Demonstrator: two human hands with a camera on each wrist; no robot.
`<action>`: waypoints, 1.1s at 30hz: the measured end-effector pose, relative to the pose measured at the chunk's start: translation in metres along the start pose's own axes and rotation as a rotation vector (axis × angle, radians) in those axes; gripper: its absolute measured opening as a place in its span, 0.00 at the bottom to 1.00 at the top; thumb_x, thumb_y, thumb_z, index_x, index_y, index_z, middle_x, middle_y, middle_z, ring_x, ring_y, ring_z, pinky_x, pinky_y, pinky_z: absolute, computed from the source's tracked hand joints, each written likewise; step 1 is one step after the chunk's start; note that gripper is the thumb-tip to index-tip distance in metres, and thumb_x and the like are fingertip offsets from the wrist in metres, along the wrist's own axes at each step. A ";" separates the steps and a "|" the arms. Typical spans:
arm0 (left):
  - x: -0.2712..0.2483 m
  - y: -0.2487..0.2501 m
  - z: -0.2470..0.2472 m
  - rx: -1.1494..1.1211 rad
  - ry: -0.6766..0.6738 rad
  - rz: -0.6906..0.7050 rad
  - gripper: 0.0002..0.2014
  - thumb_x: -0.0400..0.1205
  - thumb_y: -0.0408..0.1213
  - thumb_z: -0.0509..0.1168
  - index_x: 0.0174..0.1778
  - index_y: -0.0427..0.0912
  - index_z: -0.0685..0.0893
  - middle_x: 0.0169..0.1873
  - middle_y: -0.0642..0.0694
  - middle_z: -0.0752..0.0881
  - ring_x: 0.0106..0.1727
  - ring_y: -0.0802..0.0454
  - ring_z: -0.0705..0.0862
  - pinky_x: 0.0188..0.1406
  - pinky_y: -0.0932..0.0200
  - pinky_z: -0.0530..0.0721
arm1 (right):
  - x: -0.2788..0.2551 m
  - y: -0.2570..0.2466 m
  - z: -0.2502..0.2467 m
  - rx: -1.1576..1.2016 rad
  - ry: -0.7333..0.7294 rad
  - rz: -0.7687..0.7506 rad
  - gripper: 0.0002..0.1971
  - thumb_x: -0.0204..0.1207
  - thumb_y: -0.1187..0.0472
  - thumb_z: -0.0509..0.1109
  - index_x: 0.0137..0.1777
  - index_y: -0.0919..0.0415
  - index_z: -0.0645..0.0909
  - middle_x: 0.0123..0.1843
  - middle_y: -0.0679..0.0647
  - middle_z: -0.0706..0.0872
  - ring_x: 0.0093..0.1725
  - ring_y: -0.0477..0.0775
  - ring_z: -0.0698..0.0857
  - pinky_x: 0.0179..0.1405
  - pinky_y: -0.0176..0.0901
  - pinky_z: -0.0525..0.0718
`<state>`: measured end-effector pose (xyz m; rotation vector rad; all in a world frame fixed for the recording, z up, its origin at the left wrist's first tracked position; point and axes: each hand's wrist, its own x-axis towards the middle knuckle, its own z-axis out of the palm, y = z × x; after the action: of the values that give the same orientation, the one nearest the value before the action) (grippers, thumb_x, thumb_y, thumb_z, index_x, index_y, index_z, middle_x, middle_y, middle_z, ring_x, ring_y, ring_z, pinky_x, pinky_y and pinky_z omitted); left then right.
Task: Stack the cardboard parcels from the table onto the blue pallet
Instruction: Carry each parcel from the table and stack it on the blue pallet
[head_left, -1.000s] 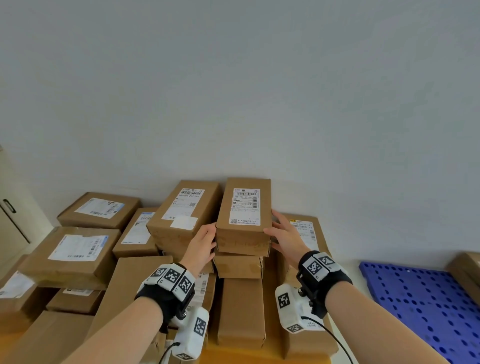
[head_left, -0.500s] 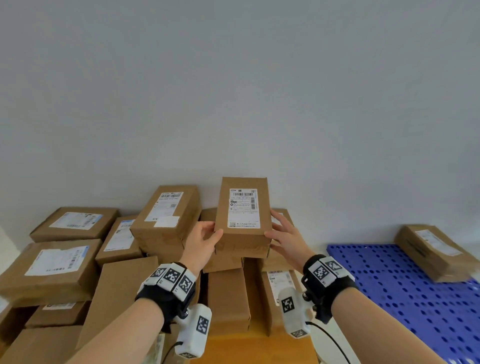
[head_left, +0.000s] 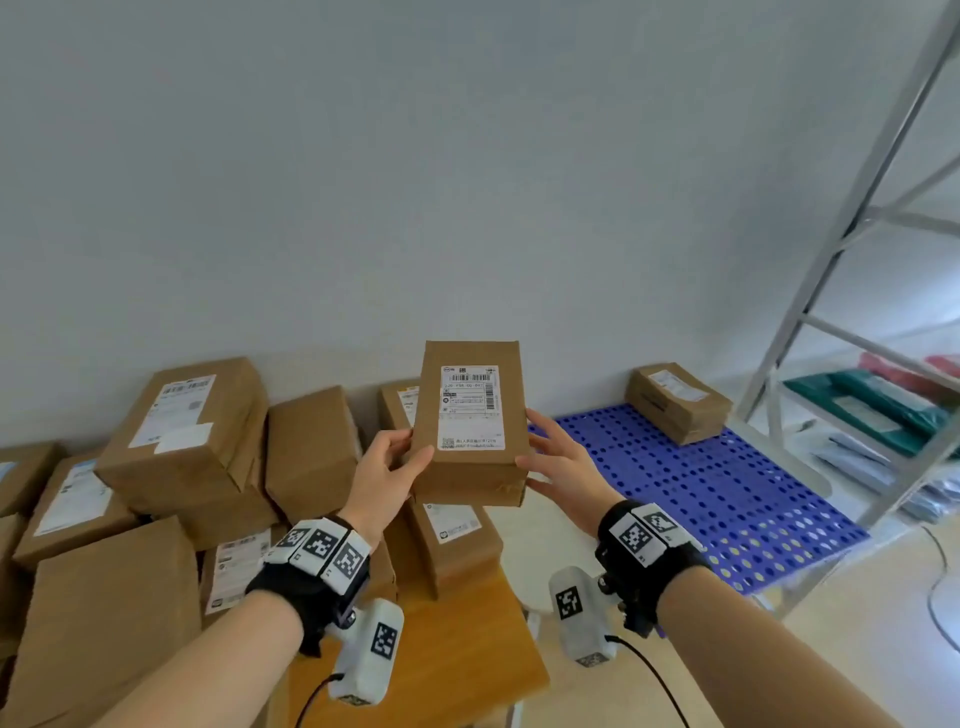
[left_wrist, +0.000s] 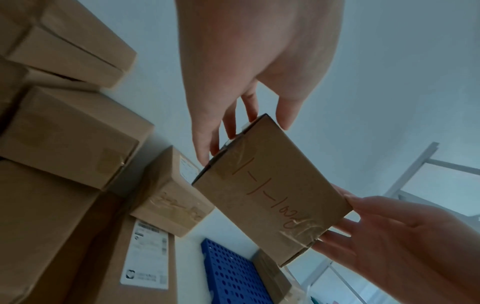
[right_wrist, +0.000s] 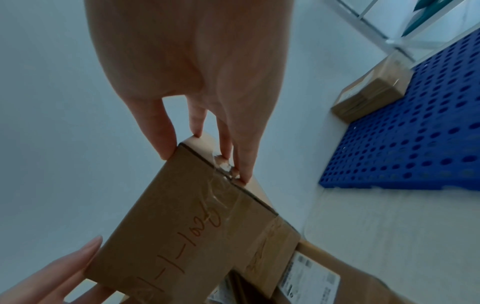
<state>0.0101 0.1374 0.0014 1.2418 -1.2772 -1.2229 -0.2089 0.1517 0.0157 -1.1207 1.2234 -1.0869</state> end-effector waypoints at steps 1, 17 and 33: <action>-0.001 0.001 0.011 -0.017 -0.019 -0.010 0.16 0.82 0.39 0.66 0.65 0.49 0.74 0.61 0.51 0.82 0.60 0.55 0.81 0.52 0.55 0.83 | -0.005 0.000 -0.011 -0.006 0.014 -0.008 0.32 0.76 0.73 0.66 0.75 0.43 0.69 0.68 0.52 0.80 0.67 0.54 0.79 0.69 0.58 0.78; -0.009 -0.007 0.237 -0.012 -0.122 -0.055 0.26 0.79 0.39 0.69 0.74 0.51 0.71 0.69 0.45 0.77 0.69 0.48 0.76 0.48 0.58 0.83 | -0.041 0.015 -0.241 -0.019 0.057 0.012 0.29 0.76 0.74 0.68 0.69 0.43 0.71 0.65 0.54 0.81 0.64 0.55 0.83 0.58 0.54 0.85; 0.004 -0.033 0.365 0.037 -0.091 -0.182 0.32 0.78 0.33 0.70 0.78 0.48 0.66 0.65 0.45 0.81 0.67 0.47 0.80 0.57 0.50 0.84 | -0.003 0.059 -0.382 -0.026 -0.033 0.181 0.30 0.74 0.77 0.68 0.69 0.45 0.72 0.61 0.54 0.84 0.59 0.58 0.85 0.62 0.61 0.83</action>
<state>-0.3519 0.1497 -0.0525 1.3662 -1.2785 -1.4051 -0.5897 0.1454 -0.0503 -1.0218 1.2897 -0.9145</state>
